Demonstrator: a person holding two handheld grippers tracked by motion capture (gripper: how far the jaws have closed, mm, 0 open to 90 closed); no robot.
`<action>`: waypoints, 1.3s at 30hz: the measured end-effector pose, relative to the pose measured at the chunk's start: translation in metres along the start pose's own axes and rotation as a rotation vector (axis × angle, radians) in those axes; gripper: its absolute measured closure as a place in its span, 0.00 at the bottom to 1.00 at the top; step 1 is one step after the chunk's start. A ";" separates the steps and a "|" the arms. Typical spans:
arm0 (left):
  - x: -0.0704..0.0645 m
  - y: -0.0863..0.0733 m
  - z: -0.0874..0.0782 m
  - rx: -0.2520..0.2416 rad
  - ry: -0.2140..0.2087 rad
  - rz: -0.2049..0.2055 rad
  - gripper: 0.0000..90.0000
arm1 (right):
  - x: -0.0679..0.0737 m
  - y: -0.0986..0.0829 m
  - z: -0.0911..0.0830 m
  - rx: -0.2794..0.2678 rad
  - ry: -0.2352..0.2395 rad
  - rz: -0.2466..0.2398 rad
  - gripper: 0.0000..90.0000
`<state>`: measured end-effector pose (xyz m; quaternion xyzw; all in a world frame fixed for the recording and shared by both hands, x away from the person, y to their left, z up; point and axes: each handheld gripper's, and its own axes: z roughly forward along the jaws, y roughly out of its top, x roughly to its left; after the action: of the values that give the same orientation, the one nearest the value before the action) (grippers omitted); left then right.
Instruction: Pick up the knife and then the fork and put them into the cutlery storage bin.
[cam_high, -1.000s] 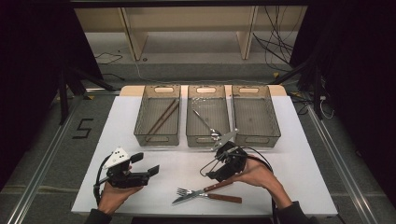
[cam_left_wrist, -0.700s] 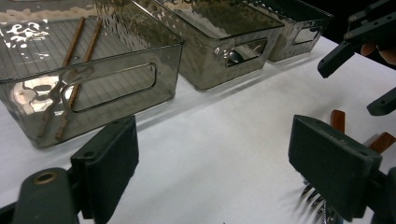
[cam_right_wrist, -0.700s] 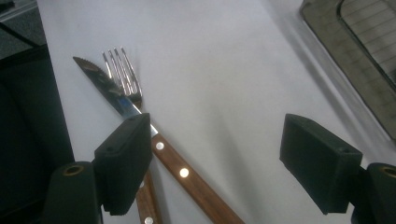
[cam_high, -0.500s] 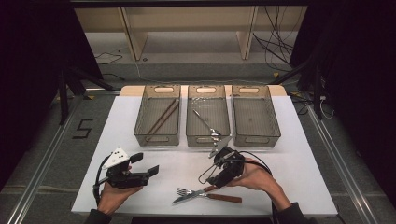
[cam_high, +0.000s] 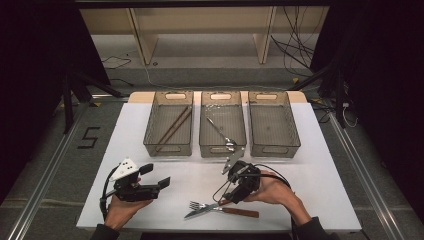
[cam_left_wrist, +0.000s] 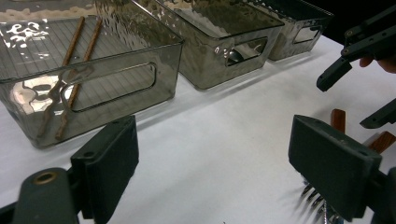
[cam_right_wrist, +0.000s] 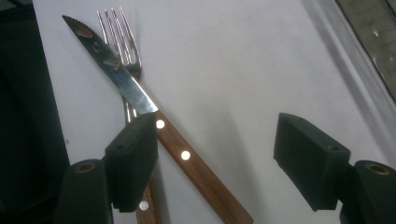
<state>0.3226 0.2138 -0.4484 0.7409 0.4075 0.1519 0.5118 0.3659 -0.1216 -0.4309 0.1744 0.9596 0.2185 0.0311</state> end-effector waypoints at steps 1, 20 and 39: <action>0.000 0.000 0.000 -0.001 0.000 0.000 0.18 | 0.000 0.000 0.000 0.005 0.003 -0.005 0.37; 0.000 -0.001 -0.002 -0.001 0.000 0.006 0.18 | 0.008 0.001 0.019 0.148 0.040 -0.118 0.54; -0.001 -0.001 -0.001 0.006 0.002 0.011 0.18 | 0.012 0.004 0.032 0.227 0.048 -0.184 0.65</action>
<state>0.3211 0.2142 -0.4486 0.7446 0.4042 0.1540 0.5083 0.3603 -0.1007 -0.4578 0.0831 0.9906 0.1087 0.0083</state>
